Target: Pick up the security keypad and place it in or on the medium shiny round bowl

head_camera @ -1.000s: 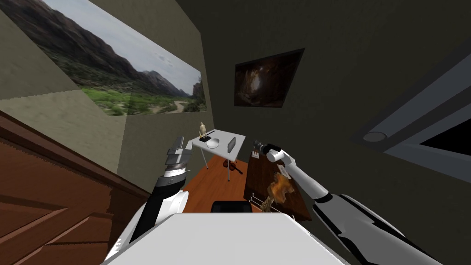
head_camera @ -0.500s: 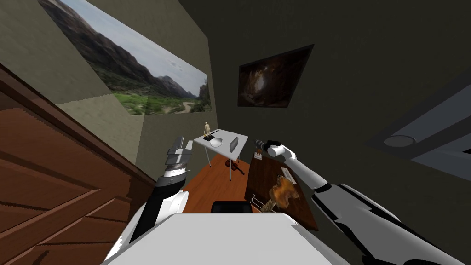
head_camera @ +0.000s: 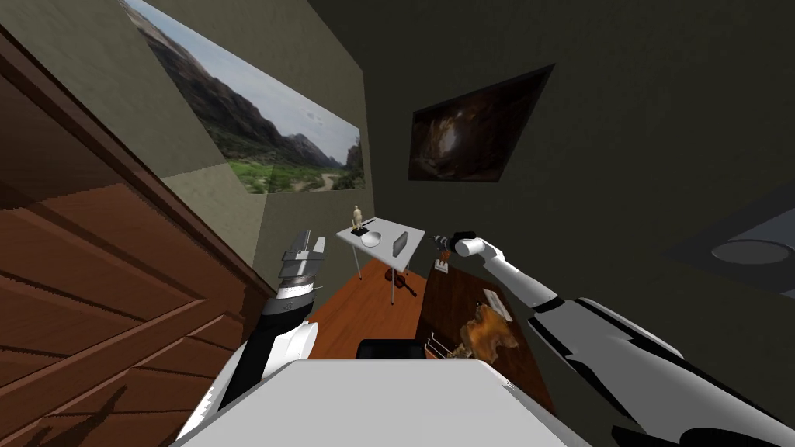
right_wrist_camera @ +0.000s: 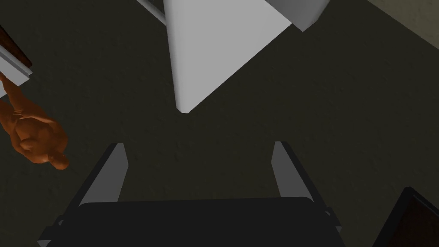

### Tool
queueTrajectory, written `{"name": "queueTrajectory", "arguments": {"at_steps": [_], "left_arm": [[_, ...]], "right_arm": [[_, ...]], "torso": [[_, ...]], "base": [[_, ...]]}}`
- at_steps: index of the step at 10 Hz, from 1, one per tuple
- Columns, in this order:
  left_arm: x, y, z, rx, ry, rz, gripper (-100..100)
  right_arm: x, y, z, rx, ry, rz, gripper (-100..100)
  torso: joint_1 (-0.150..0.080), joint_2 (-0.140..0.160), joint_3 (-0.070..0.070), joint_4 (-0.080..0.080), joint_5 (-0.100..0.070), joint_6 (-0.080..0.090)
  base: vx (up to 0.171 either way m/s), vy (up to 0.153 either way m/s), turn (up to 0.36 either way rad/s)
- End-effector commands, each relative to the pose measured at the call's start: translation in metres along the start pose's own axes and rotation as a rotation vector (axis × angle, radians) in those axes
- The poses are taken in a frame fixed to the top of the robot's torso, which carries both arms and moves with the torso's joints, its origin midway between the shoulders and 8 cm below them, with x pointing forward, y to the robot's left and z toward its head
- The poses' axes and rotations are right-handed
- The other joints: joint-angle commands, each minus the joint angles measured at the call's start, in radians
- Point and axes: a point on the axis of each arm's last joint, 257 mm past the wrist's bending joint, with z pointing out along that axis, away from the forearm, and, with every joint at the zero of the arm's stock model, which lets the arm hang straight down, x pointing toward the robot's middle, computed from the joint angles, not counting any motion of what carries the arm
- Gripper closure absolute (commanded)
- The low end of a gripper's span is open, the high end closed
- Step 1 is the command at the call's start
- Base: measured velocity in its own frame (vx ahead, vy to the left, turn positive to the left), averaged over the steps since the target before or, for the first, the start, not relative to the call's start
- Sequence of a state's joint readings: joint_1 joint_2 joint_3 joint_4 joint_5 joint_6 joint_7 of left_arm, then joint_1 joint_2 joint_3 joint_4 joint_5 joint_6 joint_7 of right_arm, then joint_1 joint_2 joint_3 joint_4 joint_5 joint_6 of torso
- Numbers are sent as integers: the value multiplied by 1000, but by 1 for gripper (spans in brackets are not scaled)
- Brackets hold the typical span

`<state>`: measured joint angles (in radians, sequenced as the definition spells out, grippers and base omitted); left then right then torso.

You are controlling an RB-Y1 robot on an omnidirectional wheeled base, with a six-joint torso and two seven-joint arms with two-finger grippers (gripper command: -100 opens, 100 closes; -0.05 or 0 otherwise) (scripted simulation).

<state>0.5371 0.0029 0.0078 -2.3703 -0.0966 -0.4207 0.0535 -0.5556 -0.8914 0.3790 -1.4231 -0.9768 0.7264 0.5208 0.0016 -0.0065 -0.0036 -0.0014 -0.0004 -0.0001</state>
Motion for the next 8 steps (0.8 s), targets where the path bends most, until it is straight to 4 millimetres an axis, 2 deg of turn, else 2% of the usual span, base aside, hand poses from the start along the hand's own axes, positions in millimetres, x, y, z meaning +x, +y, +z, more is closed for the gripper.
{"name": "queueTrajectory", "arguments": {"at_steps": [1,2,3,4,5,6,7,8], "left_arm": [[0,0,0,0,0,0,0],[0,0,0,0,0,0,0],[0,0,0,0,0,0,0],[0,0,0,0,0,0,0],[0,0,0,0,0,0,0],[0,0,0,0,0,0,0],[0,0,0,0,0,0,0],[0,0,0,0,0,0,0]], "right_arm": [[-3,-8,-2,46,19,-12,-100],[-2,-11,-2,56,25,-12,-100],[-17,-15,-8,95,31,-28,-100],[-13,-21,-8,116,44,-27,-100],[-29,-24,-15,146,46,-39,-100],[-24,-30,-16,172,63,-39,-100],[-38,-34,-24,204,68,-46,-100],[-34,-40,-25,227,84,-46,-100]], "torso": [[0,0,0,0,0,0],[0,0,0,0,0,1],[-1,0,0,0,0,1],[1,0,0,0,0,0],[1,-1,0,0,0,1],[2,-1,-1,0,1,0],[2,-1,-1,0,0,1],[3,-3,-2,-1,1,0]], "base": [[14,10,107],[8,6,-17],[16,28,197],[23,24,138],[28,48,221],[31,39,124],[57,53,207],[57,40,124]]}}
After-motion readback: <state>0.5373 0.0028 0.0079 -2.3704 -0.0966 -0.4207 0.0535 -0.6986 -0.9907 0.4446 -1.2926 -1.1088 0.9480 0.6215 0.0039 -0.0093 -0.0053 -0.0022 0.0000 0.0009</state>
